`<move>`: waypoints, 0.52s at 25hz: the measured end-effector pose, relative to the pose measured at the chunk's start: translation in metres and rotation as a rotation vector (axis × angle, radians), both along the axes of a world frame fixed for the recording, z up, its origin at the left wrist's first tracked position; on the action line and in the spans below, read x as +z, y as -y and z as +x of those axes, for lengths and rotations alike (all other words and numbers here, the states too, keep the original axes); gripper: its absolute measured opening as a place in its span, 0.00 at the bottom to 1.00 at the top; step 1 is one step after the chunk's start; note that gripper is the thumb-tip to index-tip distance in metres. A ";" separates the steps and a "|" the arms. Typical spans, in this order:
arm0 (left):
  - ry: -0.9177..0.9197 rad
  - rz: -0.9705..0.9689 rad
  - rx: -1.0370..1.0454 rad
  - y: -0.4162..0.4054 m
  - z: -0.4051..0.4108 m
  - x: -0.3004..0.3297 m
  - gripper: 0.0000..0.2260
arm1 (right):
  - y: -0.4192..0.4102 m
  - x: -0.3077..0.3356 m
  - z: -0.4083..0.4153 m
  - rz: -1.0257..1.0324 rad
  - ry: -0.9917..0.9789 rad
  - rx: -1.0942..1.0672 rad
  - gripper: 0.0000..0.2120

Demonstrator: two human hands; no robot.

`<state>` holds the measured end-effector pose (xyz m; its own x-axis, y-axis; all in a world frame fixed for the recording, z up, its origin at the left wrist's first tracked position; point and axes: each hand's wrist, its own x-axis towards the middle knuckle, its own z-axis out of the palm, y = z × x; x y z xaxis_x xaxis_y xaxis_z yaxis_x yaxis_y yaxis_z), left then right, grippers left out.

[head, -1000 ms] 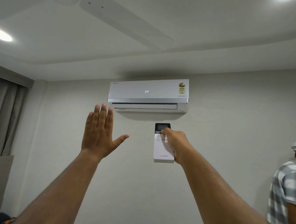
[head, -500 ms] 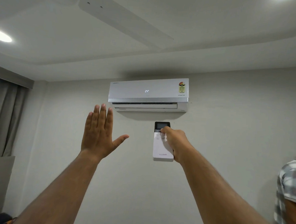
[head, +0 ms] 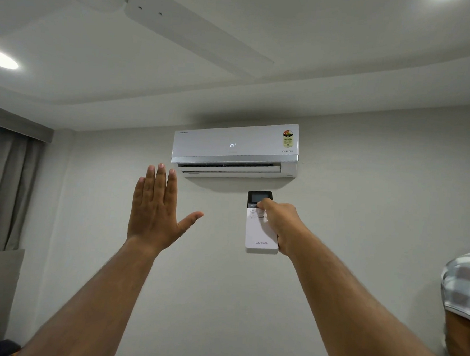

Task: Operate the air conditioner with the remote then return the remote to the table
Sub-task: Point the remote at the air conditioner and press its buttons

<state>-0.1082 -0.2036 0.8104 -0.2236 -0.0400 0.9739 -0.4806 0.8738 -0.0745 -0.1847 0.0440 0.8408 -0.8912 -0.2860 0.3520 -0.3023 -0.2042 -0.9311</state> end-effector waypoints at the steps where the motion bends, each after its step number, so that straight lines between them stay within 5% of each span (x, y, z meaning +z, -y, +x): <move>1: 0.002 0.001 0.002 0.000 0.001 0.000 0.48 | 0.000 0.001 0.000 0.001 -0.001 -0.002 0.05; 13: 0.009 -0.002 0.018 0.000 0.009 0.002 0.48 | -0.003 0.003 0.003 0.008 -0.007 -0.003 0.05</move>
<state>-0.0997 -0.2031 0.8120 -0.2320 -0.0424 0.9718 -0.4955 0.8648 -0.0806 -0.1816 0.0465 0.8440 -0.8897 -0.2862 0.3557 -0.3089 -0.1962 -0.9306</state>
